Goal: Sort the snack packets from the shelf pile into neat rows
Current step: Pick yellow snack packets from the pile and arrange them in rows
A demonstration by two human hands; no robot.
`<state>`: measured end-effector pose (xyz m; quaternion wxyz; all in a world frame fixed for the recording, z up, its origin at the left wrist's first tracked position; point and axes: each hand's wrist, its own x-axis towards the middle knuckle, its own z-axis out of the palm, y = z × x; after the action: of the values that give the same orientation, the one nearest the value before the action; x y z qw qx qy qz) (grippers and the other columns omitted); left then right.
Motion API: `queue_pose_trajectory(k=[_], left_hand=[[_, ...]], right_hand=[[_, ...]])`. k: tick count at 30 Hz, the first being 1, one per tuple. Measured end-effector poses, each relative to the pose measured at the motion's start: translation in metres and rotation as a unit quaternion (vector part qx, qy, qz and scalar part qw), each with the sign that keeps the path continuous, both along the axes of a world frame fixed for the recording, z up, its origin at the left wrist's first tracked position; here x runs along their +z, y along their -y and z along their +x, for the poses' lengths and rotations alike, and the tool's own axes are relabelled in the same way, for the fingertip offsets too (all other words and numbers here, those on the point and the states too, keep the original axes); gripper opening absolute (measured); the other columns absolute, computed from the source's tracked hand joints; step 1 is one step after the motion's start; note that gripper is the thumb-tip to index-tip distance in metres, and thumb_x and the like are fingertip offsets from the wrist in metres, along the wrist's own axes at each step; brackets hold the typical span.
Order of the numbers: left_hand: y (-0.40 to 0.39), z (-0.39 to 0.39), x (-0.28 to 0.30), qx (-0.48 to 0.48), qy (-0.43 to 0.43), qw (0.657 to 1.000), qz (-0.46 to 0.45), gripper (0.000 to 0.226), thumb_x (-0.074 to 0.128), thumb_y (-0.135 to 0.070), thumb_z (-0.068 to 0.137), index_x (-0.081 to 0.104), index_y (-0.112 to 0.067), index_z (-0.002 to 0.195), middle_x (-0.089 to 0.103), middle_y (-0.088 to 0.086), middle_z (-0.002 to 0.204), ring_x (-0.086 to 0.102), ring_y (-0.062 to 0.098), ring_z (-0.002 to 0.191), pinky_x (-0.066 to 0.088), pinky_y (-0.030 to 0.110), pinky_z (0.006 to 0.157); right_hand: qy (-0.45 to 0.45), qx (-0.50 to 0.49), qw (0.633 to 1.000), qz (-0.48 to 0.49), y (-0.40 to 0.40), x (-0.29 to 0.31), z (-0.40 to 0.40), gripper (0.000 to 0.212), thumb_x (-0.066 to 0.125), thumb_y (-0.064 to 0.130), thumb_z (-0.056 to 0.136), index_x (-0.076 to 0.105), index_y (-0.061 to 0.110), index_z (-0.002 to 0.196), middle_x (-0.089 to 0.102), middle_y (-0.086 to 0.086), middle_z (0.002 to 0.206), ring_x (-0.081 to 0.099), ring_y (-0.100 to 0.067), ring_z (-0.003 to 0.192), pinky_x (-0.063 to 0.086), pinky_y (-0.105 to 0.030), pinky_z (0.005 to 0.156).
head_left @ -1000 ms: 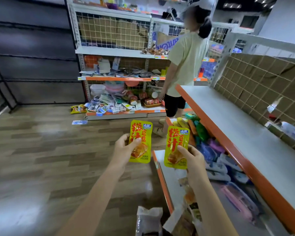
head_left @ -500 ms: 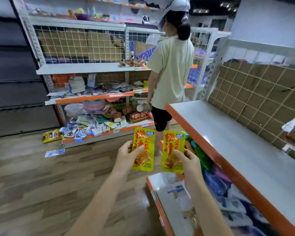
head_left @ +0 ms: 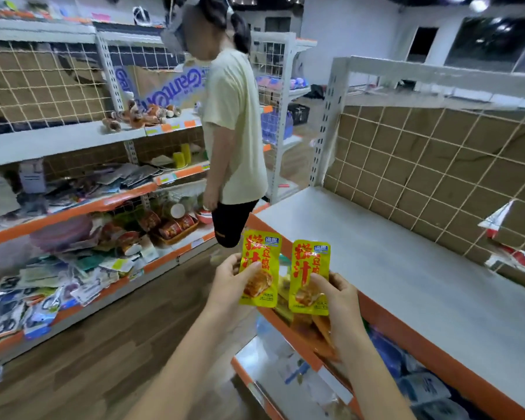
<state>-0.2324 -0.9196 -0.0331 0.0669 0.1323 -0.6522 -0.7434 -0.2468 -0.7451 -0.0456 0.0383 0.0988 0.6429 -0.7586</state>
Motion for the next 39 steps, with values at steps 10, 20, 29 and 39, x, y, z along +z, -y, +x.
queue_pose_trajectory(k=[10, 20, 29, 39], left_hand=[[0.023, -0.156, 0.004, -0.163, 0.004, 0.984, -0.076, 0.007, 0.063, -0.008, 0.087, 0.062, -0.013, 0.091, 0.067, 0.011, 0.089, 0.064, 0.022, 0.078, 0.052, 0.035, 0.077], [-0.016, -0.296, -0.013, -0.215, 0.005, 0.965, -0.148, 0.01, 0.069, -0.012, 0.082, 0.061, -0.015, 0.087, 0.068, 0.01, 0.084, 0.064, 0.011, 0.064, 0.051, 0.023, 0.062], [-0.044, -0.388, -0.049, -0.198, 0.01, 0.929, -0.312, 0.017, 0.067, -0.031, 0.08, 0.06, -0.021, 0.091, 0.068, 0.006, 0.088, 0.065, 0.027, 0.084, 0.053, 0.045, 0.077], [-0.056, -0.414, -0.055, -0.173, -0.072, 0.834, -0.52, 0.044, 0.054, -0.049, 0.089, 0.047, -0.02, 0.122, 0.045, 0.007, 0.115, 0.046, 0.027, 0.107, 0.037, 0.035, 0.085]], right_hand=[[-0.004, -0.162, 0.987, -0.01, 0.013, 0.004, -0.092, 0.008, 0.06, 0.004, 0.088, 0.068, 0.001, 0.091, 0.07, -0.002, 0.066, 0.065, -0.013, 0.056, 0.051, -0.022, 0.049], [-0.012, -0.202, 0.977, 0.065, -0.022, -0.012, -0.209, 0.018, 0.062, -0.008, 0.082, 0.063, 0.01, 0.084, 0.07, -0.006, 0.078, 0.066, -0.009, 0.06, 0.054, -0.022, 0.061], [0.053, -0.211, 0.933, 0.285, -0.021, -0.04, -0.291, 0.031, 0.066, 0.022, 0.084, 0.057, 0.019, 0.114, 0.068, -0.006, 0.105, 0.064, -0.028, 0.098, 0.051, -0.042, 0.085], [0.066, -0.221, 0.781, 0.58, -0.005, -0.048, -0.312, 0.039, 0.043, 0.039, 0.096, 0.046, 0.028, 0.134, 0.053, -0.002, 0.125, 0.045, -0.024, 0.119, 0.035, -0.037, 0.095]])
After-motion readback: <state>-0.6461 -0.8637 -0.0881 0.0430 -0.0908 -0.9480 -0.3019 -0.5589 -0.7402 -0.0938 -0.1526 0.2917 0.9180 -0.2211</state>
